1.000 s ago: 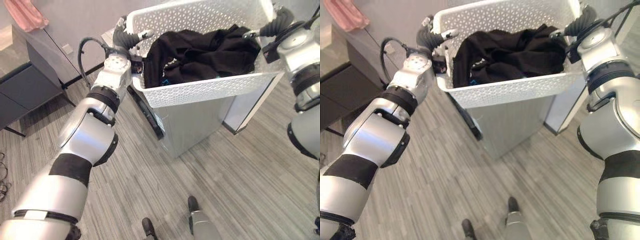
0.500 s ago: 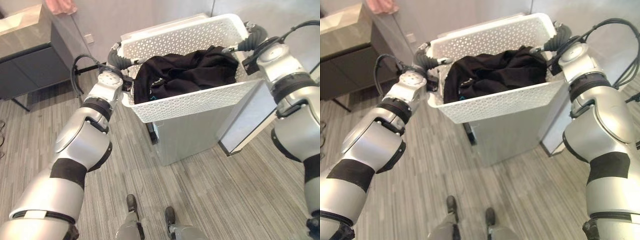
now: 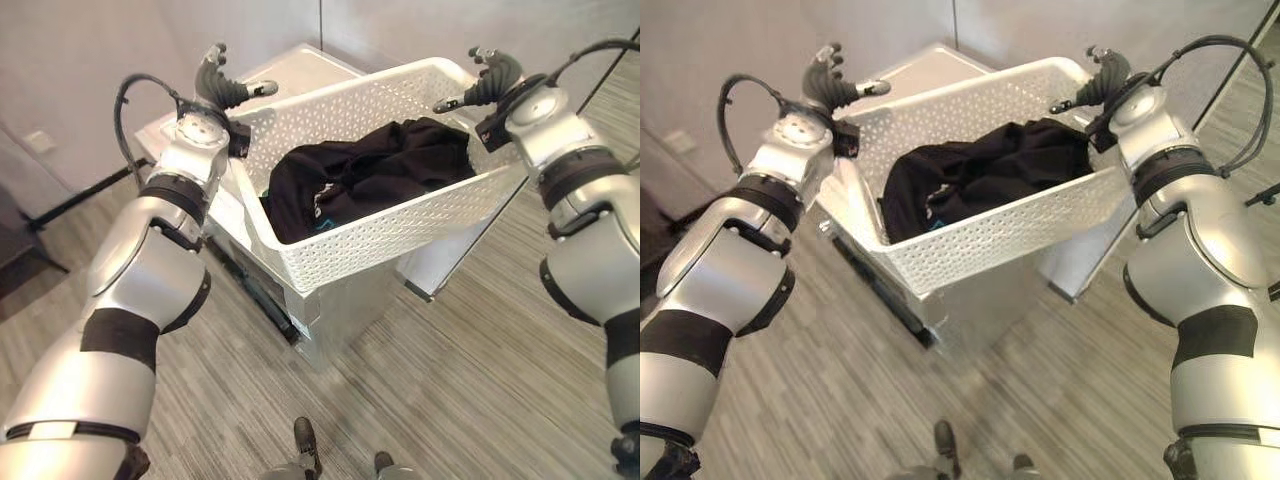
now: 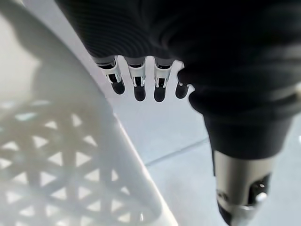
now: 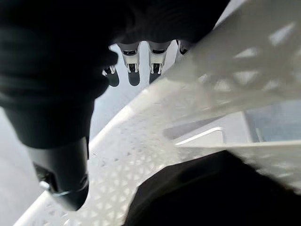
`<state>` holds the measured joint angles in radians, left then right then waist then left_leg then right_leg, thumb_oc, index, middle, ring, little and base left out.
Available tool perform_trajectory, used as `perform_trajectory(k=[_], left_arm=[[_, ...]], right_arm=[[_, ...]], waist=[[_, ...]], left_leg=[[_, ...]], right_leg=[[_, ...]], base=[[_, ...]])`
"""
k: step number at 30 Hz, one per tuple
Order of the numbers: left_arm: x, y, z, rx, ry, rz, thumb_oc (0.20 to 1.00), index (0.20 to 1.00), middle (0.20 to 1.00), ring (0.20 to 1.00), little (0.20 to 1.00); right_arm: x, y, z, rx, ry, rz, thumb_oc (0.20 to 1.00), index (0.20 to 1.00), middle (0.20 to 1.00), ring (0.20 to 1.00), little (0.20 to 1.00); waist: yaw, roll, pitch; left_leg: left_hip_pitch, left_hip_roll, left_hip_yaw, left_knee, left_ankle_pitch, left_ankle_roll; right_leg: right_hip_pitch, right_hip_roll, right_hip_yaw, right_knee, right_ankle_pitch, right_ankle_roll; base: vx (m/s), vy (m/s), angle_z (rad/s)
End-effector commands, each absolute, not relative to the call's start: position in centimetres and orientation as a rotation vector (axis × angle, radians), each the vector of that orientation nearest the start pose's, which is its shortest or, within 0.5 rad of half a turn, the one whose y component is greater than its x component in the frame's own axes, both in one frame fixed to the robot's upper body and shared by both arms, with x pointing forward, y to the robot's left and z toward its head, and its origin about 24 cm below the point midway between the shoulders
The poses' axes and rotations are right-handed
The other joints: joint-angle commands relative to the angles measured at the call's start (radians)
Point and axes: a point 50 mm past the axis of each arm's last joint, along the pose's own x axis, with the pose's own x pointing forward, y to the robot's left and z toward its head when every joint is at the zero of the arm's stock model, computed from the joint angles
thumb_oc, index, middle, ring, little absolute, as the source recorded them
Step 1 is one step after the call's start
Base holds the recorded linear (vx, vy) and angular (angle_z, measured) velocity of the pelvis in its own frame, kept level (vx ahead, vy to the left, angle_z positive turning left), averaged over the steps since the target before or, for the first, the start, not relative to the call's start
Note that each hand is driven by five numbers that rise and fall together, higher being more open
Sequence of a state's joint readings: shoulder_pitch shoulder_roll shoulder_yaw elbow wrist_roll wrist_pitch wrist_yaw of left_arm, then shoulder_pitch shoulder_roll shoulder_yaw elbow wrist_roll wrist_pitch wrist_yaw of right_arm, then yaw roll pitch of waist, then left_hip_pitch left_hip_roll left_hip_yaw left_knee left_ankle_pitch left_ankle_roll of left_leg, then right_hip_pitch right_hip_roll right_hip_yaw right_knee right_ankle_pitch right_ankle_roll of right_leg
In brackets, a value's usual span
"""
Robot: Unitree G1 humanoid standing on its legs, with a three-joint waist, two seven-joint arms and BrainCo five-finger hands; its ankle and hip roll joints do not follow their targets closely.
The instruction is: Grab the laundry basket,head to the washer,open it,put in the laundry and shut it.
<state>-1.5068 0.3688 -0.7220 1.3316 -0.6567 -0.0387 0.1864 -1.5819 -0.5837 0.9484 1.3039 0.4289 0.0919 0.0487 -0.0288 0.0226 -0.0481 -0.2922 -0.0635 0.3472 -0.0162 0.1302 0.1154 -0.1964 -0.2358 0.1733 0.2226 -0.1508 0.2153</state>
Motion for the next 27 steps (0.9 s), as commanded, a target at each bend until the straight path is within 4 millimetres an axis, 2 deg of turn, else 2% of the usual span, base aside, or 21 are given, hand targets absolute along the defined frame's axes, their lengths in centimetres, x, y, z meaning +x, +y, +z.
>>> perform_trajectory(k=[1, 2, 4, 5, 6, 7, 8, 9, 10, 11, 12, 14, 17, 18, 21, 22, 26, 27], left_arm=[[42.9, 8.3, 29.3, 0.306, -0.237, -0.044, 1.0, 1.0, 1.0, 1.0, 1.0], [43.0, 8.8, 29.5, 0.318, -0.232, -0.029, 1.0, 1.0, 1.0, 1.0, 1.0], [43.1, 9.5, 29.4, 0.345, -0.222, -0.015, 1.0, 1.0, 1.0, 1.0, 1.0], [43.1, 9.6, 29.9, 0.372, -0.222, -0.018, 1.0, 1.0, 1.0, 1.0, 1.0], [43.0, 9.7, 30.2, 0.377, -0.227, -0.019, 1.0, 1.0, 1.0, 1.0, 1.0], [43.0, 9.7, 30.2, 0.377, -0.228, -0.018, 1.0, 1.0, 1.0, 1.0, 1.0], [43.0, 9.9, 30.5, 0.391, -0.235, -0.009, 1.0, 1.0, 1.0, 1.0, 1.0], [43.0, 10.1, 30.5, 0.392, -0.237, 0.004, 1.0, 1.0, 1.0, 1.0, 1.0], [43.1, 10.4, 30.3, 0.403, -0.244, 0.011, 1.0, 1.0, 1.0, 1.0, 1.0], [43.2, 11.0, 29.9, 0.413, -0.229, 0.018, 1.0, 1.0, 1.0, 1.0, 1.0], [43.1, 10.2, 29.9, 0.433, -0.24, 0.005, 1.0, 1.0, 1.0, 1.0, 1.0], [43.1, 10.2, 29.8, 0.452, -0.237, 0.007, 1.0, 1.0, 1.0, 1.0, 1.0], [43.2, 10.6, 29.5, 0.506, -0.227, 0.022, 1.0, 1.0, 1.0, 1.0, 1.0], [43.2, 11.3, 29.5, 0.546, -0.218, 0.039, 1.0, 1.0, 1.0, 1.0, 1.0], [43.3, 11.9, 29.1, 0.573, -0.205, 0.048, 1.0, 1.0, 1.0, 1.0, 1.0], [43.3, 11.6, 29.2, 0.564, -0.217, 0.037, 1.0, 1.0, 1.0, 1.0, 1.0], [43.2, 10.8, 29.1, 0.547, -0.237, 0.017, 1.0, 1.0, 1.0, 1.0, 1.0], [43.1, 10.3, 29.3, 0.539, -0.257, 0.002, 1.0, 1.0, 1.0, 1.0, 1.0]], right_arm=[[42.2, -14.1, 35.0, -0.79, -0.205, 0.058, 1.0, 1.0, 1.0, 1.0, 1.0], [42.4, -13.6, 34.4, -0.795, -0.187, 0.076, 1.0, 1.0, 1.0, 1.0, 1.0], [42.4, -14.1, 34.1, -0.805, -0.169, 0.063, 1.0, 1.0, 1.0, 1.0, 1.0], [42.6, -13.8, 33.6, -0.818, -0.143, 0.076, 1.0, 1.0, 1.0, 1.0, 1.0], [42.6, -13.5, 33.6, -0.808, -0.145, 0.085, 1.0, 1.0, 1.0, 1.0, 1.0], [42.6, -13.5, 33.6, -0.808, -0.146, 0.085, 1.0, 1.0, 1.0, 1.0, 1.0], [42.6, -13.3, 33.3, -0.805, -0.139, 0.095, 1.0, 1.0, 1.0, 1.0, 1.0], [42.7, -12.7, 32.6, -0.794, -0.133, 0.131, 1.0, 1.0, 1.0, 1.0, 1.0], [42.9, -13.2, 31.8, -0.808, -0.106, 0.138, 1.0, 1.0, 1.0, 1.0, 1.0], [42.8, -13.1, 32.0, -0.81, -0.112, 0.15, 1.0, 1.0, 1.0, 1.0, 1.0], [42.7, -12.4, 32.1, -0.798, -0.134, 0.185, 1.0, 1.0, 1.0, 1.0, 1.0], [42.7, -12.6, 32.0, -0.762, -0.131, 0.178, 1.0, 1.0, 1.0, 1.0, 1.0], [42.9, -12.7, 31.2, -0.754, -0.102, 0.193, 1.0, 1.0, 1.0, 1.0, 1.0], [42.9, -13.5, 31.0, -0.773, -0.088, 0.172, 1.0, 1.0, 1.0, 1.0, 1.0], [42.9, -14.1, 31.4, -0.845, -0.083, 0.136, 1.0, 1.0, 1.0, 1.0, 1.0], [42.8, -14.8, 32.0, -0.936, -0.088, 0.097, 1.0, 1.0, 1.0, 1.0, 1.0], [42.6, -15.3, 33.0, -0.988, -0.119, 0.054, 1.0, 1.0, 1.0, 1.0, 1.0], [42.5, -15.7, 33.7, -1.067, -0.123, 0.038, 1.0, 1.0, 1.0, 1.0, 1.0]], waist=[[-0.005, -0.022, 0.081], [0.01, -0.019, 0.076], [0.012, -0.025, 0.071], [0.003, -0.033, 0.057], [0.003, -0.028, 0.06], [0.002, -0.027, 0.06], [0.003, -0.018, 0.071], [0.002, -0.01, 0.105], [-0.027, -0.008, 0.129], [-0.038, -0.011, 0.136], [-0.036, -0.017, 0.147], [-0.03, -0.023, 0.15], [-0.022, -0.027, 0.13], [-0.019, -0.031, 0.114], [-0.015, -0.038, 0.094], [-0.015, -0.039, 0.085], [-0.014, -0.042, 0.07], [-0.013, -0.045, 0.061]], left_leg=[[-0.048, 0.037, 0.063, 0.076, -0.052, -0.125], [-0.015, 0.047, 0.092, 0.058, -0.058, -0.121], [-0.005, 0.04, 0.101, 0.05, -0.063, -0.121], [0.014, 0.024, 0.099, 0.029, -0.059, -0.127], [0.032, 0.027, 0.099, 0.009, -0.056, -0.131], [0.033, 0.026, 0.098, 0.007, -0.055, -0.131], [0.073, 0.037, 0.095, -0.019, -0.059, -0.138], [0.152, 0.058, 0.083, -0.028, -0.085, -0.159], [0.175, 0.07, 0.066, -0.015, -0.081, -0.163], [0.193, 0.069, 0.052, 0.0, -0.091, -0.166], [0.182, 0.074, 0.047, 0.012, -0.08, -0.175], [0.18, 0.076, 0.051, 0.01, -0.072, -0.181], [0.181, 0.078, 0.034, -0.012, -0.057, -0.186], [0.187, 0.08, 0.024, -0.015, -0.06, -0.184], [0.187, 0.078, 0.013, -0.021, -0.056, -0.184], [0.197, 0.077, 0.003, -0.034, -0.058, -0.185], [0.196, 0.074, -0.003, -0.052, -0.05, -0.183], [0.202, 0.072, -0.008, -0.059, -0.052, -0.182]], right_leg=[[0.23, 0.001, -0.065, -0.183, 0.248, -0.065], [0.227, -0.004, -0.153, -0.155, 0.269, -0.069], [0.244, 0.013, -0.174, -0.16, 0.276, -0.071], [0.227, 0.092, -0.127, -0.211, 0.213, -0.079], [0.194, 0.119, -0.131, -0.232, 0.173, -0.087], [0.194, 0.119, -0.132, -0.229, 0.171, -0.087], [0.132, 0.132, -0.177, -0.249, 0.169, -0.093], [-0.001, 0.138, -0.272, -0.256, 0.209, -0.091], [-0.006, 0.137, -0.268, -0.239, 0.233, -0.096], [0.022, 0.132, -0.247, -0.254, 0.241, -0.092], [0.034, 0.138, -0.223, -0.265, 0.25, -0.099], [0.048, 0.142, -0.228, -0.292, 0.257, -0.102], [0.07, 0.154, -0.255, -0.301, 0.252, -0.111], [0.082, 0.157, -0.259, -0.306, 0.246, -0.114], [0.088, 0.161, -0.265, -0.31, 0.245, -0.118], [0.098, 0.162, -0.27, -0.31, 0.24, -0.116], [0.096, 0.162, -0.269, -0.31, 0.242, -0.114], [0.1, 0.161, -0.269, -0.31, 0.24, -0.112]], base=[[0.09, 0.09, -0.19], [0.05, 0.061, -0.22], [0.07, 0.09, -0.3], [0.11, 0.107, -0.36], [0.09, 0.078, -0.36], [0.08, 0.002, -0.3], [0.17, -0.103, -0.53], [0.18, -0.171, -0.58], [0.18, -0.176, -1.01], [0.02, -0.128, -0.5], [0.0, -0.088, 0.16], [-0.03, -0.083, 0.91], [0.04, -0.093, 0.38], [0.05, -0.079, 0.14], [0.05, -0.068, 0.13], [0.02, -0.015, 0.16], [0.03, -0.008, 0.15], [0.03, 0.009, 0.04]])
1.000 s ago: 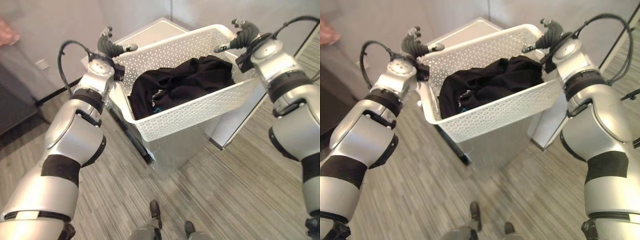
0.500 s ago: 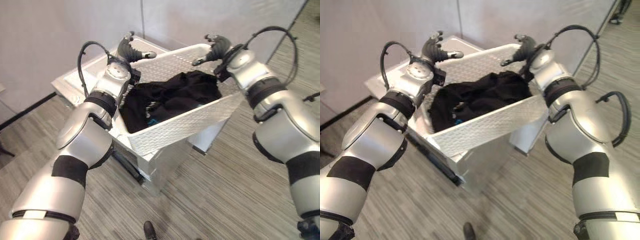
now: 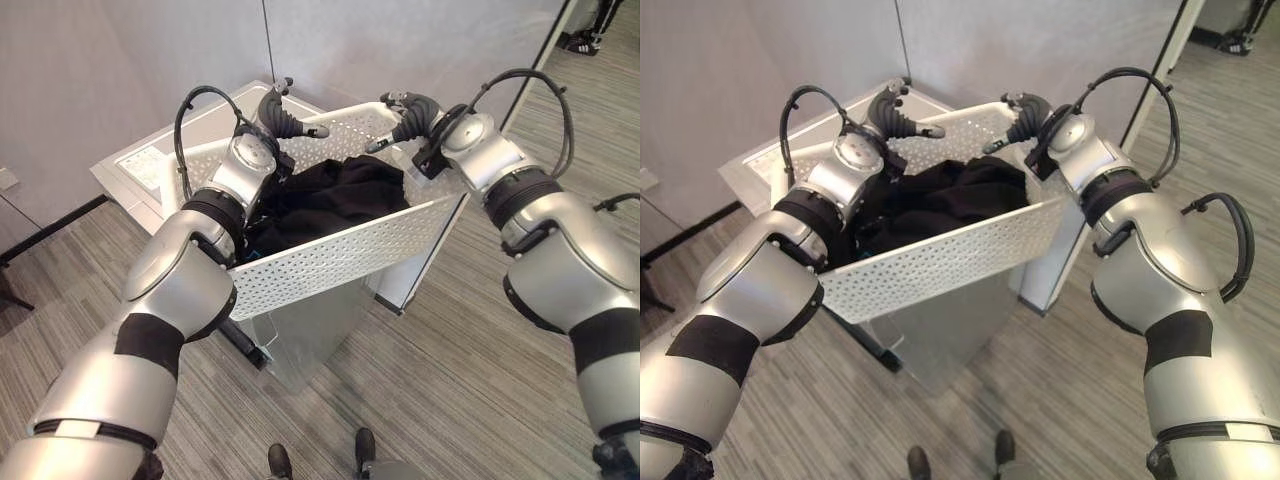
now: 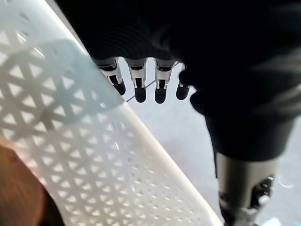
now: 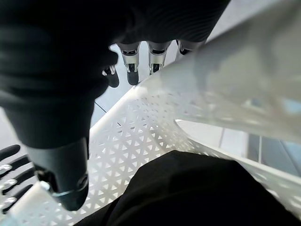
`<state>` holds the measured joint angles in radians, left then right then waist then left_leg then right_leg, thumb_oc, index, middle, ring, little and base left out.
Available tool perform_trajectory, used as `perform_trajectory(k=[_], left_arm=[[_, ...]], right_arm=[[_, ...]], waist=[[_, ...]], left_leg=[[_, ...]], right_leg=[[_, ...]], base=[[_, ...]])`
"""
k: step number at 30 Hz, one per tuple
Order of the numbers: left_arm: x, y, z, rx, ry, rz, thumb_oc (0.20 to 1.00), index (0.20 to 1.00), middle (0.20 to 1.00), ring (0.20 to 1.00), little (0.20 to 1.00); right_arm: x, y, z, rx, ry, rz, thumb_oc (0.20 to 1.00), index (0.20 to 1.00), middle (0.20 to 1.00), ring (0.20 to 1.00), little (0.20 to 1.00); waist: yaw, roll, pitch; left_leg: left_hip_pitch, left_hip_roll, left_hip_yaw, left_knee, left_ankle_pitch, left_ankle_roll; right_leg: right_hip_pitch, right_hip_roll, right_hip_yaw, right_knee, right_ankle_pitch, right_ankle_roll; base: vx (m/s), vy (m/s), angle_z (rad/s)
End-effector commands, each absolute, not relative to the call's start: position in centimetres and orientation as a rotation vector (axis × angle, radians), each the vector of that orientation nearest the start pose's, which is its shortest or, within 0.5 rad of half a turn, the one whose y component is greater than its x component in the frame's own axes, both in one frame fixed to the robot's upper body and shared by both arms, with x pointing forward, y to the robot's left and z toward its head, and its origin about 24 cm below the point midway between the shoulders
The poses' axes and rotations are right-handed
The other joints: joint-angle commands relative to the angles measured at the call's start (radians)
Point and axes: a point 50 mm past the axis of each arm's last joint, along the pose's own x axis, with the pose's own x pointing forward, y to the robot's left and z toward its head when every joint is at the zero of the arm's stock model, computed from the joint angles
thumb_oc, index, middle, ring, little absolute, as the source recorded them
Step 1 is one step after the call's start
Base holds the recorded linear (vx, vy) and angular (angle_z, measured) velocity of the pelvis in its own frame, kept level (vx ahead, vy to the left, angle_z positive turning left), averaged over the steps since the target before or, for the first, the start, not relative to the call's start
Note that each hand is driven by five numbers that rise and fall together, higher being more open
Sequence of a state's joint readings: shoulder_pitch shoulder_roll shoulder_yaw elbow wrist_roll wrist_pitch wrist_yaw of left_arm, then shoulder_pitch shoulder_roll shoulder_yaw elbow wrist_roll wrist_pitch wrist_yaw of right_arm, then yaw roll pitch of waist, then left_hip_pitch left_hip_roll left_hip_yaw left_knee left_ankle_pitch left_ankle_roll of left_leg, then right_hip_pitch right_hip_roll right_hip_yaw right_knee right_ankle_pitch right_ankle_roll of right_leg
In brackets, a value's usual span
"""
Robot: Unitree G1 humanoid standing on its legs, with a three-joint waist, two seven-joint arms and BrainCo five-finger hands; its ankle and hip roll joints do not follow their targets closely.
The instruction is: Grab the laundry basket,head to the washer,open it,put in the laundry and shut it.
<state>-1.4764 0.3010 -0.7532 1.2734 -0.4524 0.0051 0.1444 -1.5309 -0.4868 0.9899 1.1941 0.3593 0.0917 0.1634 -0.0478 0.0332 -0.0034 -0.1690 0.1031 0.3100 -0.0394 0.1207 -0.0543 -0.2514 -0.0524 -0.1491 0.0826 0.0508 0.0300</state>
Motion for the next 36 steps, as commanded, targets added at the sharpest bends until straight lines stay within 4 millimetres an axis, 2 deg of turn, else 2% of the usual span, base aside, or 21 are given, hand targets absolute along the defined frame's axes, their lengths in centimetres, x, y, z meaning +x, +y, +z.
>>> perform_trajectory(k=[1, 6, 8, 9, 10, 13, 15, 18, 22, 25, 26, 27, 28, 30, 32, 33, 34, 36], left_arm=[[43.1, 10.1, 29.4, 0.532, -0.268, -0.003, 1.0, 1.0, 1.0, 1.0, 1.0], [42.8, 9.3, 29.9, 0.53, -0.319, -0.02, 1.0, 1.0, 1.0, 1.0, 1.0], [42.8, 9.3, 29.9, 0.527, -0.327, -0.023, 1.0, 1.0, 1.0, 1.0, 1.0], [42.8, 9.3, 30.0, 0.528, -0.335, -0.025, 1.0, 1.0, 1.0, 1.0, 1.0], [42.7, 9.3, 30.2, 0.548, -0.348, -0.027, 1.0, 1.0, 1.0, 1.0, 1.0], [42.7, 9.1, 30.3, 0.56, -0.361, -0.03, 1.0, 1.0, 1.0, 1.0, 1.0], [42.6, 9.0, 30.8, 0.58, -0.382, -0.028, 1.0, 1.0, 1.0, 1.0, 1.0], [42.5, 9.1, 31.4, 0.573, -0.407, -0.02, 1.0, 1.0, 1.0, 1.0, 1.0], [42.4, 10.3, 32.4, 0.563, -0.437, 0.024, 1.0, 1.0, 1.0, 1.0, 1.0], [42.1, 12.5, 33.7, 0.558, -0.477, 0.085, 1.0, 1.0, 1.0, 1.0, 1.0], [42.1, 12.5, 33.8, 0.558, -0.479, 0.085, 1.0, 1.0, 1.0, 1.0, 1.0], [41.8, 14.2, 34.9, 0.553, -0.51, 0.133, 1.0, 1.0, 1.0, 1.0, 1.0], [41.7, 14.2, 34.9, 0.553, -0.512, 0.134, 1.0, 1.0, 1.0, 1.0, 1.0], [41.2, 16.5, 36.0, 0.547, -0.542, 0.193, 1.0, 1.0, 1.0, 1.0, 1.0], [40.5, 19.4, 37.1, 0.548, -0.57, 0.27, 1.0, 1.0, 1.0, 1.0, 1.0], [39.1, 23.4, 37.9, 0.534, -0.602, 0.369, 1.0, 1.0, 1.0, 1.0, 1.0], [38.6, 24.5, 38.0, 0.537, -0.614, 0.388, 1.0, 1.0, 1.0, 1.0, 1.0], [36.6, 28.0, 38.4, 0.534, -0.661, 0.472, 1.0, 1.0, 1.0, 1.0, 1.0]], right_arm=[[42.4, -16.0, 34.0, -1.072, -0.126, 0.023, 1.0, 1.0, 1.0, 1.0, 1.0], [41.9, -17.2, 35.9, -1.2, -0.15, -0.055, 1.0, 1.0, 1.0, 1.0, 1.0], [41.8, -17.6, 35.9, -1.255, -0.14, -0.072, 1.0, 1.0, 1.0, 1.0, 1.0], [41.7, -17.9, 36.1, -1.325, -0.127, -0.089, 1.0, 1.0, 1.0, 1.0, 1.0], [41.5, -18.3, 36.6, -1.487, -0.107, -0.12, 1.0, 1.0, 1.0, 1.0, 1.0], [41.3, -19.0, 37.0, -1.539, -0.108, -0.148, 1.0, 1.0, 1.0, 1.0, 1.0], [41.2, -19.9, 37.1, -1.657, -0.083, -0.179, 1.0, 1.0, 1.0, 1.0, 1.0], [40.9, -20.7, 37.6, -1.715, -0.096, -0.223, 1.0, 1.0, 1.0, 1.0, 1.0], [40.3, -21.5, 38.8, -1.801, -0.132, -0.289, 1.0, 1.0, 1.0, 1.0, 1.0], [39.2, -22.8, 40.3, -1.835, -0.203, -0.362, 1.0, 1.0, 1.0, 1.0, 1.0], [39.2, -22.8, 40.4, -1.835, -0.204, -0.363, 1.0, 1.0, 1.0, 1.0, 1.0], [38.2, -23.9, 41.6, -1.855, -0.242, -0.421, 1.0, 1.0, 1.0, 1.0, 1.0], [38.2, -23.9, 41.7, -1.854, -0.243, -0.422, 1.0, 1.0, 1.0, 1.0, 1.0], [36.9, -25.5, 42.9, -1.885, -0.269, -0.492, 1.0, 1.0, 1.0, 1.0, 1.0], [35.5, -27.1, 43.9, -1.921, -0.283, -0.537, 1.0, 1.0, 1.0, 1.0, 1.0], [33.3, -29.5, 44.6, -1.915, -0.295, -0.592, 1.0, 1.0, 1.0, 1.0, 1.0], [32.5, -30.2, 44.6, -1.907, -0.306, -0.597, 1.0, 1.0, 1.0, 1.0, 1.0], [29.6, -33.3, 44.7, -1.851, -0.315, -0.677, 1.0, 1.0, 1.0, 1.0, 1.0]], waist=[[0.006, -0.056, 0.011], [0.001, -0.064, -0.006], [0.0, -0.067, -0.015], [-0.001, -0.068, -0.019], [-0.001, -0.071, -0.03], [0.001, -0.071, -0.039], [0.002, -0.072, -0.044], [0.004, -0.072, -0.049], [0.004, -0.071, -0.052], [0.004, -0.068, -0.063], [0.005, -0.068, -0.062], [0.001, -0.067, -0.069], [0.002, -0.067, -0.069], [0.002, -0.065, -0.077], [-0.001, -0.062, -0.083], [-0.009, -0.058, -0.086], [-0.011, -0.053, -0.087], [-0.017, -0.045, -0.084]], left_leg=[[0.078, -0.095, 0.028, -0.037, -0.044, -0.012], [0.093, -0.099, 0.025, -0.043, -0.057, -0.011], [0.095, -0.1, 0.031, -0.045, -0.055, -0.01], [0.102, -0.102, 0.033, -0.046, -0.058, -0.01], [0.114, -0.105, 0.034, -0.046, -0.069, -0.009], [0.113, -0.107, 0.038, -0.048, -0.066, -0.01], [0.117, -0.109, 0.038, -0.048, -0.072, -0.011], [0.109, -0.107, 0.043, -0.048, -0.069, -0.012], [0.124, -0.108, 0.046, -0.048, -0.08, -0.011], [0.149, -0.113, 0.047, -0.046, -0.084, -0.01], [0.147, -0.113, 0.049, -0.047, -0.079, -0.01], [0.159, -0.116, 0.045, -0.043, -0.083, -0.012], [0.157, -0.116, 0.047, -0.045, -0.078, -0.012], [0.165, -0.117, 0.048, -0.044, -0.07, -0.014], [0.172, -0.116, 0.047, -0.044, -0.063, -0.017], [0.178, -0.113, 0.046, -0.045, -0.053, -0.02], [0.179, -0.11, 0.047, -0.046, -0.05, -0.02], [0.186, -0.107, 0.043, -0.045, -0.06, -0.019]], right_leg=[[0.153, -0.023, 0.055, -0.17, 0.038, 0.075], [0.166, -0.028, 0.061, -0.17, 0.037, 0.083], [0.167, -0.029, 0.065, -0.17, 0.042, 0.085], [0.173, -0.029, 0.065, -0.17, 0.042, 0.087], [0.185, -0.032, 0.068, -0.17, 0.039, 0.092], [0.182, -0.032, 0.071, -0.17, 0.046, 0.095], [0.185, -0.034, 0.07, -0.17, 0.045, 0.1], [0.174, -0.036, 0.074, -0.17, 0.052, 0.102], [0.186, -0.04, 0.077, -0.17, 0.048, 0.109], [0.21, -0.042, 0.085, -0.17, 0.051, 0.114], [0.207, -0.041, 0.086, -0.17, 0.056, 0.113], [0.221, -0.045, 0.087, -0.17, 0.063, 0.118], [0.217, -0.044, 0.088, -0.17, 0.067, 0.117], [0.226, -0.046, 0.09, -0.17, 0.078, 0.12], [0.232, -0.046, 0.092, -0.169, 0.082, 0.121], [0.234, -0.046, 0.093, -0.165, 0.087, 0.122], [0.235, -0.044, 0.093, -0.165, 0.085, 0.121], [0.241, -0.046, 0.089, -0.162, 0.072, 0.122]], base=[[0.05, 0.021, 0.03], [0.04, 0.024, 0.05], [0.02, 0.012, 0.0], [0.06, 0.042, -0.03], [0.05, 0.038, -0.04], [0.03, 0.022, -0.02], [0.0, 0.0, 0.0], [0.0, 0.0, 0.0], [0.01, 0.005, 0.0], [0.04, 0.015, -0.03], [0.0, 0.007, -0.05], [-0.02, -0.002, -0.06], [0.0, 0.005, -0.05], [-0.01, -0.005, -0.02], [-0.05, -0.014, -0.01], [-0.08, -0.021, 0.0], [-0.05, -0.012, 0.0], [-0.03, -0.01, -0.02]])
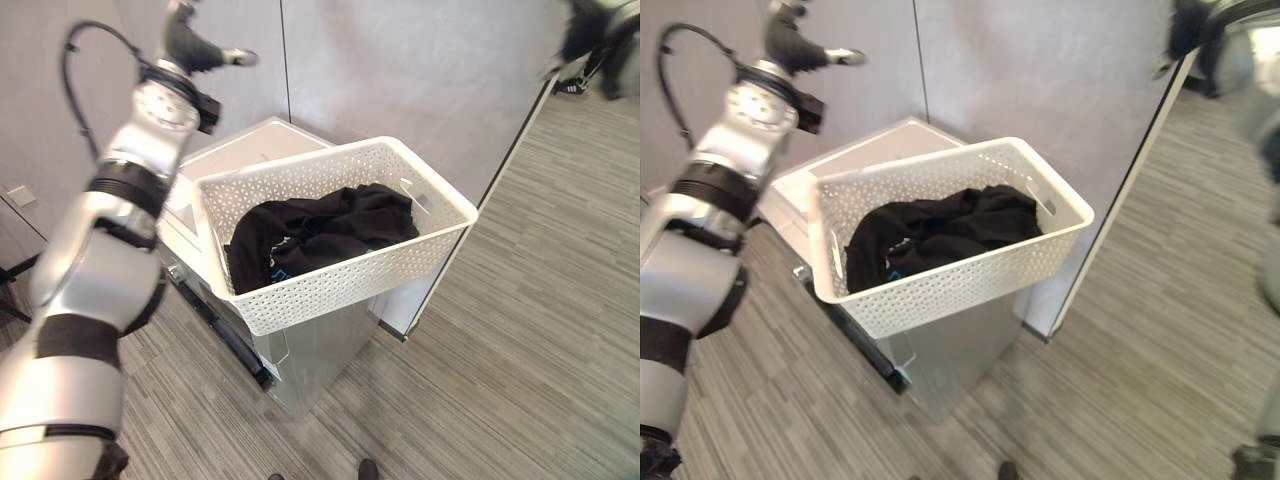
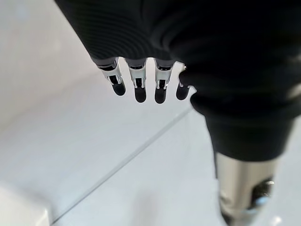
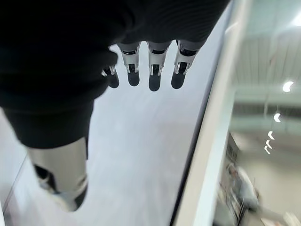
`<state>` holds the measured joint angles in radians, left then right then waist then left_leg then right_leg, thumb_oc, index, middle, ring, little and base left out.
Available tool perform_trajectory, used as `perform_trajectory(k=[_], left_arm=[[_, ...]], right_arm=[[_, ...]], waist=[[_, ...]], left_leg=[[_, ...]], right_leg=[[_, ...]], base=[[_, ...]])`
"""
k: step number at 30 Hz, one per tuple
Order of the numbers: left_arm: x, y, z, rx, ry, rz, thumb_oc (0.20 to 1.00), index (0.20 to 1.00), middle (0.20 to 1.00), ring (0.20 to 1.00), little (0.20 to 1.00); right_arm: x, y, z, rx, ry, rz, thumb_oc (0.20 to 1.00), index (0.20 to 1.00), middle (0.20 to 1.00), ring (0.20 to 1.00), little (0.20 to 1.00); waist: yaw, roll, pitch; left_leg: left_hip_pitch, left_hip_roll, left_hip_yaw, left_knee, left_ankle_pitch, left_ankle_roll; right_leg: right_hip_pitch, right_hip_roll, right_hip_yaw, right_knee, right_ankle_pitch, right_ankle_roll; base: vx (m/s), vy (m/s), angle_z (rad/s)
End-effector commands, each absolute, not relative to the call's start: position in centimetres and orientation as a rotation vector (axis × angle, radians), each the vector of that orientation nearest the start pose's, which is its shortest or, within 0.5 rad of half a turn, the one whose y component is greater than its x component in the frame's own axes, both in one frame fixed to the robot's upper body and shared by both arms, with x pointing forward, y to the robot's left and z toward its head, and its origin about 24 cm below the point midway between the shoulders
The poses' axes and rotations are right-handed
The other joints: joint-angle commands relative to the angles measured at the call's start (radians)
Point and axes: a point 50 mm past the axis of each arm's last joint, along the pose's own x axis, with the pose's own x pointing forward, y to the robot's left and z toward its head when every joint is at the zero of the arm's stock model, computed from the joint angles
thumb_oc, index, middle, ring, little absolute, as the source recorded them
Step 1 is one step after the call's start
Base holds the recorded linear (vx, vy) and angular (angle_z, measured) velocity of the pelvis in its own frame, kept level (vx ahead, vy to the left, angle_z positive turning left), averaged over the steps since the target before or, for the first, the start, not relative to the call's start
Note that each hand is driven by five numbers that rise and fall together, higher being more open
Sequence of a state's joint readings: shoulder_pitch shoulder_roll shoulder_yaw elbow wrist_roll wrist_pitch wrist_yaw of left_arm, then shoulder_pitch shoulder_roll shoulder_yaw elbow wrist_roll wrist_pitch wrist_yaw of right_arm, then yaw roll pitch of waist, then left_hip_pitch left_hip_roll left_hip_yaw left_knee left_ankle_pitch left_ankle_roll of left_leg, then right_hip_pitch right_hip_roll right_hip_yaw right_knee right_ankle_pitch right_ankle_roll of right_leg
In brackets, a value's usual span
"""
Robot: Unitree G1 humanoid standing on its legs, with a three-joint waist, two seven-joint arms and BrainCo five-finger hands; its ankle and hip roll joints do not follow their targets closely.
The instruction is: Grab the laundry basket,head to the washer,open it,put in the laundry and shut it.
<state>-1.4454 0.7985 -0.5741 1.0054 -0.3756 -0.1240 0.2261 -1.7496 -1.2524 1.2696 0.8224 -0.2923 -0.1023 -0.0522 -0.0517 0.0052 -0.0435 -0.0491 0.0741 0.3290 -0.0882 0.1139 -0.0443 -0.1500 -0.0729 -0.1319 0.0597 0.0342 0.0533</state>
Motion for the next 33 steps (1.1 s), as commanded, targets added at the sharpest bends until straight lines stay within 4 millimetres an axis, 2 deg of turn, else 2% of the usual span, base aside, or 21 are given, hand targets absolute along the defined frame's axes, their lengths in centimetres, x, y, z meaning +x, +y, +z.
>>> perform_trajectory(k=[1, 2, 5, 8, 9, 11, 12, 13, 14, 15, 16, 17, 18, 20, 23, 24, 25, 27, 30, 31, 33], left_arm=[[36.5, 28.1, 38.3, 0.536, -0.66, 0.473, 1.0, 1.0, 1.0, 1.0, 1.0], [34.0, 31.4, 37.6, 0.568, -0.705, 0.547, 1.0, 1.0, 1.0, 1.0, 1.0], [31.1, 35.9, 34.5, 0.558, -0.678, 0.689, 1.0, 1.0, 1.0, 1.0, 1.0], [26.4, 41.7, 25.0, 0.491, -0.477, 0.911, 1.0, 1.0, 1.0, 1.0, 1.0], [25.4, 42.2, 24.5, 0.504, -0.468, 0.93, 1.0, 1.0, 1.0, 1.0, 1.0], [19.7, 45.2, 15.7, 0.405, -0.214, 1.102, 1.0, 1.0, 1.0, 1.0, 1.0], [19.1, 45.5, 15.9, 0.419, -0.217, 1.113, 1.0, 1.0, 1.0, 1.0, 1.0], [14.8, 47.8, 15.3, 0.472, -0.126, 1.209, 1.0, 1.0, 1.0, 1.0, 1.0], [15.4, 47.9, 16.7, 0.507, -0.153, 1.187, 1.0, 1.0, 1.0, 1.0, 1.0], [16.5, 47.6, 12.6, 0.45, 0.024, 1.137, 1.0, 1.0, 1.0, 1.0, 1.0], [17.3, 47.3, 12.7, 0.453, 0.017, 1.116, 1.0, 1.0, 1.0, 1.0, 1.0], [17.1, 46.5, 6.2, 0.317, 0.267, 1.105, 1.0, 1.0, 1.0, 1.0, 1.0], [17.3, 46.5, 6.4, 0.317, 0.262, 1.105, 1.0, 1.0, 1.0, 1.0, 1.0], [15.6, 43.6, -1.5, 0.187, 0.62, 1.045, 1.0, 1.0, 1.0, 1.0, 1.0], [13.7, 40.8, -5.8, 0.152, 0.845, 0.958, 1.0, 1.0, 1.0, 1.0, 1.0], [13.6, 40.9, -5.7, 0.152, 0.845, 0.96, 1.0, 1.0, 1.0, 1.0, 1.0], [12.1, 36.9, -9.6, 0.112, 1.024, 0.804, 1.0, 1.0, 1.0, 1.0, 1.0], [11.6, 36.3, -10.1, 0.102, 1.046, 0.783, 1.0, 1.0, 1.0, 1.0, 1.0], [9.0, 32.2, -13.2, 0.044, 1.201, 0.646, 1.0, 1.0, 1.0, 1.0, 1.0], [7.6, 30.2, -14.4, 0.117, 1.3, 0.48, 1.0, 1.0, 1.0, 1.0, 1.0], [7.2, 29.4, -14.8, 0.156, 1.335, 0.392, 1.0, 1.0, 1.0, 1.0, 1.0]], right_arm=[[29.6, -33.4, 44.6, -1.85, -0.315, -0.675, 1.0, 1.0, 1.0, 1.0, 1.0], [25.8, -36.8, 44.3, -1.826, -0.298, -0.779, 1.0, 1.0, 1.0, 1.0, 1.0], [21.5, -40.2, 44.0, -1.825, -0.242, -0.91, 1.0, 1.0, 1.0, 1.0, 1.0], [18.0, -43.9, 43.2, -1.799, -0.105, -1.053, 1.0, 1.0, 1.0, 1.0, 1.0], [18.9, -43.7, 42.7, -1.798, -0.123, -1.028, 1.0, 1.0, 1.0, 1.0, 1.0], [16.8, -47.4, 40.5, -1.61, 0.017, -1.138, 1.0, 1.0, 1.0, 1.0, 1.0], [17.4, -47.4, 39.8, -1.596, 0.01, -1.12, 1.0, 1.0, 1.0, 1.0, 1.0], [17.6, -50.7, 27.3, -1.291, 0.168, -1.061, 1.0, 1.0, 1.0, 1.0, 1.0], [16.2, -51.2, 25.0, -1.258, 0.204, -1.07, 1.0, 1.0, 1.0, 1.0, 1.0], [7.9, -52.7, 14.8, -0.972, 0.486, -1.126, 1.0, 1.0, 1.0, 1.0, 1.0], [6.8, -52.8, 14.7, -0.963, 0.497, -1.14, 1.0, 1.0, 1.0, 1.0, 1.0], [3.6, -52.2, 9.6, -0.814, 0.683, -1.122, 1.0, 1.0, 1.0, 1.0, 1.0], [3.7, -52.2, 9.5, -0.81, 0.682, -1.122, 1.0, 1.0, 1.0, 1.0, 1.0], [4.6, -47.5, -0.8, -0.587, 0.993, -0.842, 1.0, 1.0, 1.0, 1.0, 1.0], [4.9, -41.8, -7.4, -0.459, 1.215, -0.551, 1.0, 1.0, 1.0, 1.0, 1.0], [5.0, -41.7, -7.4, -0.459, 1.214, -0.549, 1.0, 1.0, 1.0, 1.0, 1.0], [4.5, -37.2, -11.1, -0.404, 1.335, -0.327, 1.0, 1.0, 1.0, 1.0, 1.0], [4.1, -36.5, -11.5, -0.403, 1.366, -0.29, 1.0, 1.0, 1.0, 1.0, 1.0], [3.0, -32.4, -13.9, -0.271, 1.424, -0.209, 1.0, 1.0, 1.0, 1.0, 1.0], [2.1, -30.6, -14.8, -0.288, 1.47, -0.072, 1.0, 1.0, 1.0, 1.0, 1.0], [1.6, -30.2, -14.9, -0.291, 1.49, -0.037, 1.0, 1.0, 1.0, 1.0, 1.0]], waist=[[-0.014, -0.018, -0.045], [-0.015, 0.003, -0.041], [-0.019, 0.064, -0.038], [-0.056, 0.173, -0.053], [-0.076, 0.176, -0.058], [-0.142, 0.259, -0.055], [-0.156, 0.25, -0.054], [-0.244, 0.123, -0.037], [-0.233, 0.085, -0.044], [-0.17, 0.017, -0.014], [-0.15, 0.009, -0.013], [-0.11, 0.011, 0.007], [-0.106, 0.009, 0.008], [-0.094, 0.003, 0.06], [-0.082, -0.001, 0.077], [-0.085, -0.003, 0.078], [-0.078, -0.017, 0.073], [-0.073, -0.023, 0.068], [-0.063, -0.03, 0.056], [-0.063, -0.031, 0.045], [-0.064, -0.031, 0.041]], left_leg=[[0.064, -0.077, 0.026, 0.002, -0.046, -0.029], [0.065, -0.075, 0.021, 0.002, -0.055, -0.025], [0.07, -0.075, 0.014, 0.001, -0.075, -0.019], [0.074, -0.079, 0.022, 0.001, -0.09, -0.013], [0.07, -0.076, 0.026, 0.001, -0.083, -0.012], [0.073, -0.085, 0.033, 0.001, -0.106, -0.003], [0.07, -0.083, 0.036, 0.001, -0.1, -0.002], [0.046, -0.077, 0.053, 0.001, -0.074, 0.004], [0.059, -0.081, 0.035, 0.001, -0.106, 0.001], [0.064, -0.092, 0.03, 0.001, -0.107, 0.007], [0.062, -0.092, 0.033, 0.001, -0.099, 0.008], [0.064, -0.095, 0.051, 0.001, -0.103, 0.007], [0.061, -0.094, 0.056, 0.001, -0.096, 0.007], [0.052, -0.076, 0.105, 0.001, -0.079, 0.005], [0.037, -0.051, 0.149, 0.007, -0.056, 0.007], [0.038, -0.051, 0.149, 0.007, -0.057, 0.007], [0.027, -0.059, 0.164, 0.013, -0.058, 0.018], [0.021, -0.062, 0.171, 0.013, -0.057, 0.017], [0.013, -0.06, 0.178, 0.013, -0.038, 0.015], [0.02, -0.062, 0.178, 0.007, -0.038, 0.017], [0.022, -0.065, 0.175, 0.005, -0.036, 0.017]], right_leg=[[0.137, -0.025, 0.072, -0.14, 0.094, 0.097], [0.14, -0.024, 0.071, -0.138, 0.085, 0.095], [0.143, -0.025, 0.071, -0.139, 0.066, 0.098], [0.139, -0.033, 0.077, -0.14, 0.064, 0.104], [0.134, -0.03, 0.078, -0.141, 0.073, 0.102], [0.125, -0.041, 0.086, -0.139, 0.075, 0.111], [0.12, -0.039, 0.086, -0.137, 0.082, 0.11], [0.079, -0.036, 0.088, -0.116, 0.116, 0.102], [0.099, -0.04, 0.085, -0.124, 0.091, 0.113], [0.099, -0.053, 0.077, -0.115, 0.098, 0.118], [0.096, -0.053, 0.078, -0.113, 0.104, 0.116], [0.082, -0.055, 0.092, -0.107, 0.115, 0.12], [0.076, -0.054, 0.096, -0.105, 0.121, 0.118], [0.035, -0.034, 0.093, -0.041, 0.118, 0.119], [0.054, 0.031, 0.032, 0.076, -0.01, 0.073], [0.053, 0.03, 0.032, 0.082, -0.015, 0.072], [0.08, 0.068, 0.017, 0.128, -0.057, 0.062], [0.102, 0.073, 0.021, 0.09, -0.068, 0.056], [0.121, 0.1, 0.06, 0.011, -0.067, 0.014], [0.126, 0.109, 0.063, -0.017, -0.056, 0.008], [0.129, 0.11, 0.062, -0.031, -0.05, 0.007]], base=[[-0.05, -0.03, -0.01], [-0.04, -0.022, 0.02], [-0.01, 0.007, 0.05], [-0.01, 0.035, -0.11], [-0.01, 0.054, -0.13], [-0.03, 0.065, -0.05], [-0.18, 0.039, -0.11], [-0.06, 0.042, -0.07], [-0.11, 0.096, 0.21], [0.02, 0.075, 0.49], [-0.16, 0.09, 0.49], [-0.11, 0.032, -0.01], [-0.14, 0.049, -0.47], [-0.25, 0.006, -0.81], [-0.15, 0.021, -0.85], [-0.11, 0.006, -0.72], [-0.09, -0.012, -0.46], [-0.06, -0.018, -0.14], [0.01, -0.059, -0.02], [0.04, -0.061, -0.11], [0.02, -0.068, -0.07]])
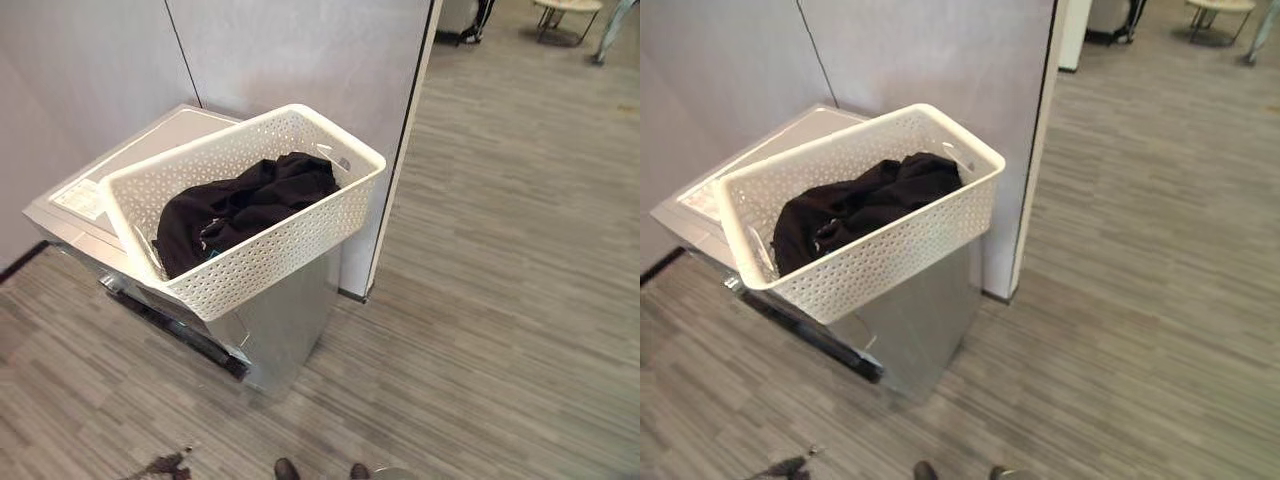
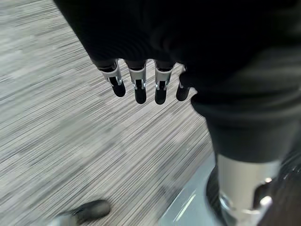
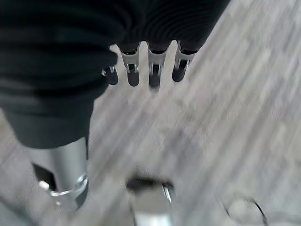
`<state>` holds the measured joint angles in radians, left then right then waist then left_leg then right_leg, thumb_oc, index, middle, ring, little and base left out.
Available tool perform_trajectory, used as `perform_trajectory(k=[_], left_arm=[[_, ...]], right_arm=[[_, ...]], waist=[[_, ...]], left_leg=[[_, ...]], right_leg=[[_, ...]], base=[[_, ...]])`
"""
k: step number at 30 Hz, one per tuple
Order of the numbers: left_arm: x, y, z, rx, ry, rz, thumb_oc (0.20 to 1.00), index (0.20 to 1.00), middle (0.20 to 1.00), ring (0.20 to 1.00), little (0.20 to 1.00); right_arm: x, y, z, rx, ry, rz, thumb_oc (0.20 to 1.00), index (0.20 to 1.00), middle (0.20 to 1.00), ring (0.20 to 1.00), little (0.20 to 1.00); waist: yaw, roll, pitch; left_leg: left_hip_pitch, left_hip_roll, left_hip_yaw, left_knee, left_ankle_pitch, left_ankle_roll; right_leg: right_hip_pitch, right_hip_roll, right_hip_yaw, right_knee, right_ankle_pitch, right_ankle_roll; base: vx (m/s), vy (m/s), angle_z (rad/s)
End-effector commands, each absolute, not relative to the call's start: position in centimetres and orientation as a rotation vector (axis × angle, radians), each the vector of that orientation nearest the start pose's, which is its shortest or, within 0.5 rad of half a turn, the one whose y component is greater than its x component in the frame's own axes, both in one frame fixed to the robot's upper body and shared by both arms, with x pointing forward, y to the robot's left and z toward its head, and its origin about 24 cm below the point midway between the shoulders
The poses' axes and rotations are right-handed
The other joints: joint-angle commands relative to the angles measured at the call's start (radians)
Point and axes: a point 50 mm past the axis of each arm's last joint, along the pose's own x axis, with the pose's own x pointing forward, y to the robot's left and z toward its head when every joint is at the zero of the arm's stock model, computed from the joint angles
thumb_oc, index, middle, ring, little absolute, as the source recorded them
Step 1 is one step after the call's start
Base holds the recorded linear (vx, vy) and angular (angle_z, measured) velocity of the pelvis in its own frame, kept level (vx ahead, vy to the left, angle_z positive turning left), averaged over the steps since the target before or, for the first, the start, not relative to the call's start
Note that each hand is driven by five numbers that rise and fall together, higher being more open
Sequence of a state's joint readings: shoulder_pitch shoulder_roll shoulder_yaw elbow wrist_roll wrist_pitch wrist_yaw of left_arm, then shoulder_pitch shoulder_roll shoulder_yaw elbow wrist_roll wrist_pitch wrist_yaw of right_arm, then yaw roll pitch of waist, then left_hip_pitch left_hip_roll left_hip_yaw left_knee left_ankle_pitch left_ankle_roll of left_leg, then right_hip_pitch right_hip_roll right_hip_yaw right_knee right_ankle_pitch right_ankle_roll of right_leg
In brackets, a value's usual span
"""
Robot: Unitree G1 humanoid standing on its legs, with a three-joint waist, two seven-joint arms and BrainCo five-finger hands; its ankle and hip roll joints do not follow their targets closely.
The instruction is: Grab the laundry basket,head to the washer,open it,put in the laundry and shut it.
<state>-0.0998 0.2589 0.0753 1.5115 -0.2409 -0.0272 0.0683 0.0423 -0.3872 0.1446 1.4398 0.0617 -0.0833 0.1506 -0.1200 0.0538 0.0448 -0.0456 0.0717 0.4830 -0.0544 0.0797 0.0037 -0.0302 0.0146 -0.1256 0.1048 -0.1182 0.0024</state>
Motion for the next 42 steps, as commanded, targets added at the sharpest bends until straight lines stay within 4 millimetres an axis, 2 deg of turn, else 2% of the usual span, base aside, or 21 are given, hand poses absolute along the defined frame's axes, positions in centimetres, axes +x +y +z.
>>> perform_trajectory(k=[1, 8, 11, 12, 14, 17, 19, 20, 22, 23, 27, 29, 32, 33, 34, 36, 37, 39, 40, 41, 42], left_arm=[[7.1, 28.6, -15.2, 0.158, 1.34, 0.343, 1.0, 1.0, 1.0, 1.0, 1.0], [7.7, 27.3, -15.5, 0.282, 1.337, 0.147, 1.0, 1.0, 1.0, 1.0, 1.0], [9.4, 26.9, -15.3, 0.375, 1.29, 0.047, 1.0, 1.0, 1.0, 1.0, 1.0], [10.5, 26.5, -15.2, 0.402, 1.255, 0.016, 1.0, 1.0, 1.0, 1.0, 1.0], [10.9, 26.3, -15.1, 0.405, 1.239, 0.007, 1.0, 1.0, 1.0, 1.0, 1.0], [11.4, 26.0, -15.0, 0.406, 1.212, -0.002, 1.0, 1.0, 1.0, 1.0, 1.0], [11.6, 25.6, -15.1, 0.404, 1.206, -0.003, 1.0, 1.0, 1.0, 1.0, 1.0], [11.6, 25.6, -15.1, 0.404, 1.206, -0.003, 1.0, 1.0, 1.0, 1.0, 1.0], [12.0, 25.3, -15.1, 0.406, 1.195, -0.011, 1.0, 1.0, 1.0, 1.0, 1.0], [12.2, 25.0, -15.1, 0.398, 1.186, -0.019, 1.0, 1.0, 1.0, 1.0, 1.0], [12.6, 24.4, -15.1, 0.434, 1.168, -0.075, 1.0, 1.0, 1.0, 1.0, 1.0], [15.8, 24.1, -14.0, 0.536, 1.055, -0.144, 1.0, 1.0, 1.0, 1.0, 1.0], [16.8, 24.4, -13.5, 0.561, 1.023, -0.138, 1.0, 1.0, 1.0, 1.0, 1.0], [17.1, 24.5, -13.3, 0.571, 1.017, -0.137, 1.0, 1.0, 1.0, 1.0, 1.0], [17.1, 24.6, -13.3, 0.589, 1.021, -0.157, 1.0, 1.0, 1.0, 1.0, 1.0], [16.6, 24.9, -13.4, 0.583, 1.035, -0.147, 1.0, 1.0, 1.0, 1.0, 1.0], [16.6, 24.9, -13.4, 0.583, 1.035, -0.146, 1.0, 1.0, 1.0, 1.0, 1.0], [15.6, 25.5, -13.6, 0.562, 1.069, -0.13, 1.0, 1.0, 1.0, 1.0, 1.0], [15.6, 25.5, -13.6, 0.563, 1.069, -0.13, 1.0, 1.0, 1.0, 1.0, 1.0], [15.3, 25.4, -13.8, 0.564, 1.083, -0.149, 1.0, 1.0, 1.0, 1.0, 1.0], [15.3, 25.4, -13.8, 0.564, 1.083, -0.149, 1.0, 1.0, 1.0, 1.0, 1.0]], right_arm=[[2.1, -30.0, -15.0, -0.28, 1.464, -0.037, 1.0, 1.0, 1.0, 1.0, 1.0], [3.4, -28.4, -15.5, -0.325, 1.422, 0.101, 1.0, 1.0, 1.0, 1.0, 1.0], [4.4, -28.2, -15.4, -0.384, 1.403, 0.163, 1.0, 1.0, 1.0, 1.0, 1.0], [4.9, -28.1, -15.4, -0.401, 1.388, 0.19, 1.0, 1.0, 1.0, 1.0, 1.0], [4.9, -28.2, -15.4, -0.409, 1.391, 0.193, 1.0, 1.0, 1.0, 1.0, 1.0], [4.6, -28.1, -15.5, -0.41, 1.399, 0.193, 1.0, 1.0, 1.0, 1.0, 1.0], [4.7, -28.5, -15.3, -0.38, 1.39, 0.126, 1.0, 1.0, 1.0, 1.0, 1.0], [4.7, -28.5, -15.3, -0.38, 1.39, 0.126, 1.0, 1.0, 1.0, 1.0, 1.0], [4.9, -28.9, -15.2, -0.372, 1.387, 0.098, 1.0, 1.0, 1.0, 1.0, 1.0], [5.2, -29.6, -14.9, -0.391, 1.385, 0.087, 1.0, 1.0, 1.0, 1.0, 1.0], [5.4, -30.2, -14.6, -0.399, 1.387, 0.065, 1.0, 1.0, 1.0, 1.0, 1.0], [7.2, -31.2, -13.9, -0.41, 1.324, 0.019, 1.0, 1.0, 1.0, 1.0, 1.0], [9.1, -30.8, -13.6, -0.418, 1.266, 0.037, 1.0, 1.0, 1.0, 1.0, 1.0], [10.2, -30.2, -13.6, -0.429, 1.24, 0.066, 1.0, 1.0, 1.0, 1.0, 1.0], [11.4, -29.2, -13.6, -0.452, 1.206, 0.128, 1.0, 1.0, 1.0, 1.0, 1.0], [11.2, -28.5, -14.0, -0.454, 1.207, 0.173, 1.0, 1.0, 1.0, 1.0, 1.0], [11.2, -28.4, -14.0, -0.454, 1.207, 0.173, 1.0, 1.0, 1.0, 1.0, 1.0], [10.2, -27.8, -14.5, -0.434, 1.234, 0.19, 1.0, 1.0, 1.0, 1.0, 1.0], [10.2, -27.8, -14.5, -0.434, 1.234, 0.19, 1.0, 1.0, 1.0, 1.0, 1.0], [9.2, -27.4, -14.9, -0.43, 1.265, 0.216, 1.0, 1.0, 1.0, 1.0, 1.0], [9.2, -27.4, -14.9, -0.43, 1.265, 0.216, 1.0, 1.0, 1.0, 1.0, 1.0]], waist=[[0.002, -0.077, -0.052], [-0.003, -0.072, -0.058], [0.001, -0.085, -0.036], [0.01, -0.092, -0.02], [0.015, -0.092, -0.014], [0.019, -0.097, -0.017], [0.017, -0.1, -0.012], [0.017, -0.1, -0.012], [0.005, -0.087, -0.007], [0.012, -0.069, 0.009], [-0.002, -0.051, 0.017], [-0.012, -0.055, 0.036], [-0.009, -0.061, 0.044], [0.0, -0.066, 0.053], [0.029, -0.06, 0.057], [0.021, -0.057, 0.052], [0.022, -0.057, 0.051], [0.028, -0.074, 0.038], [0.028, -0.075, 0.039], [0.025, -0.088, 0.033], [0.025, -0.088, 0.033]], left_leg=[[0.017, -0.065, 0.011, -0.03, 0.001, -0.032], [0.014, -0.068, -0.007, -0.026, 0.004, -0.033], [-0.023, -0.061, -0.018, 0.081, -0.028, -0.038], [-0.051, -0.063, -0.062, 0.125, -0.039, -0.044], [-0.058, -0.058, -0.082, 0.128, -0.035, -0.048], [-0.074, -0.012, -0.102, 0.112, -0.012, -0.057], [-0.085, 0.074, -0.217, 0.088, 0.031, -0.085], [-0.086, 0.074, -0.217, 0.088, 0.032, -0.085], [-0.081, 0.145, -0.237, 0.059, 0.081, -0.114], [-0.056, 0.135, -0.339, 0.041, 0.075, -0.122], [-0.047, 0.109, -0.31, 0.056, 0.022, -0.125], [-0.099, -0.005, -0.286, 0.103, -0.053, -0.07], [-0.104, -0.027, -0.259, 0.087, -0.054, -0.056], [-0.097, -0.026, -0.23, 0.07, -0.052, -0.052], [-0.073, -0.022, -0.18, 0.031, -0.046, -0.05], [-0.049, -0.037, -0.134, -0.016, -0.019, -0.04], [-0.051, -0.036, -0.132, -0.017, -0.018, -0.041], [-0.033, -0.058, -0.09, -0.03, -0.019, -0.041], [-0.032, -0.058, -0.09, -0.03, -0.019, -0.041], [-0.023, -0.079, -0.074, -0.026, -0.031, -0.031], [-0.023, -0.079, -0.074, -0.026, -0.031, -0.031]], right_leg=[[0.01, 0.022, 0.055, -0.09, 0.111, 0.056], [0.011, 0.017, 0.063, -0.114, 0.134, 0.058], [0.012, 0.002, 0.064, -0.11, 0.139, 0.053], [0.007, -0.004, 0.068, -0.102, 0.136, 0.05], [0.008, -0.007, 0.071, -0.1, 0.135, 0.05], [0.006, -0.03, 0.089, -0.106, 0.145, 0.06], [-0.015, -0.077, 0.114, -0.109, 0.151, 0.077], [-0.015, -0.077, 0.113, -0.109, 0.151, 0.077], [-0.031, -0.1, 0.121, -0.106, 0.142, 0.091], [-0.03, -0.102, 0.164, -0.109, 0.143, 0.104], [-0.023, -0.142, 0.205, -0.114, 0.152, 0.127], [-0.083, -0.254, 0.245, -0.104, 0.24, 0.167], [-0.129, -0.272, 0.25, -0.084, 0.301, 0.171], [-0.161, -0.271, 0.203, -0.056, 0.323, 0.164], [-0.159, -0.254, 0.024, -0.009, 0.258, 0.143], [-0.164, -0.121, 0.019, 0.079, 0.169, 0.12], [-0.167, -0.12, 0.021, 0.08, 0.169, 0.119], [-0.123, -0.03, -0.027, 0.059, 0.109, 0.092], [-0.123, -0.03, -0.027, 0.059, 0.108, 0.092], [-0.126, 0.035, -0.01, 0.066, 0.087, 0.087], [-0.126, 0.035, -0.01, 0.066, 0.087, 0.087]], base=[[-0.01, -0.084, 0.0], [-0.02, -0.053, 0.05], [-0.07, -0.064, 0.07], [-0.06, -0.023, 0.2], [-0.04, 0.028, 0.11], [0.01, 0.152, -0.11], [0.03, 0.209, -0.18], [0.02, 0.17, -0.12], [0.07, 0.291, -0.11], [0.08, 0.305, -0.18], [0.1, 0.394, -0.5], [0.05, 0.689, -0.29], [-0.02, 0.343, -0.32], [-0.03, 0.249, -0.53], [-0.03, 0.386, -0.94], [0.0, 0.38, -1.15], [0.03, 0.249, -0.65], [0.03, 0.151, -0.21], [0.06, 0.122, -0.52], [0.05, 0.068, -0.59], [0.11, 0.088, -0.48]])
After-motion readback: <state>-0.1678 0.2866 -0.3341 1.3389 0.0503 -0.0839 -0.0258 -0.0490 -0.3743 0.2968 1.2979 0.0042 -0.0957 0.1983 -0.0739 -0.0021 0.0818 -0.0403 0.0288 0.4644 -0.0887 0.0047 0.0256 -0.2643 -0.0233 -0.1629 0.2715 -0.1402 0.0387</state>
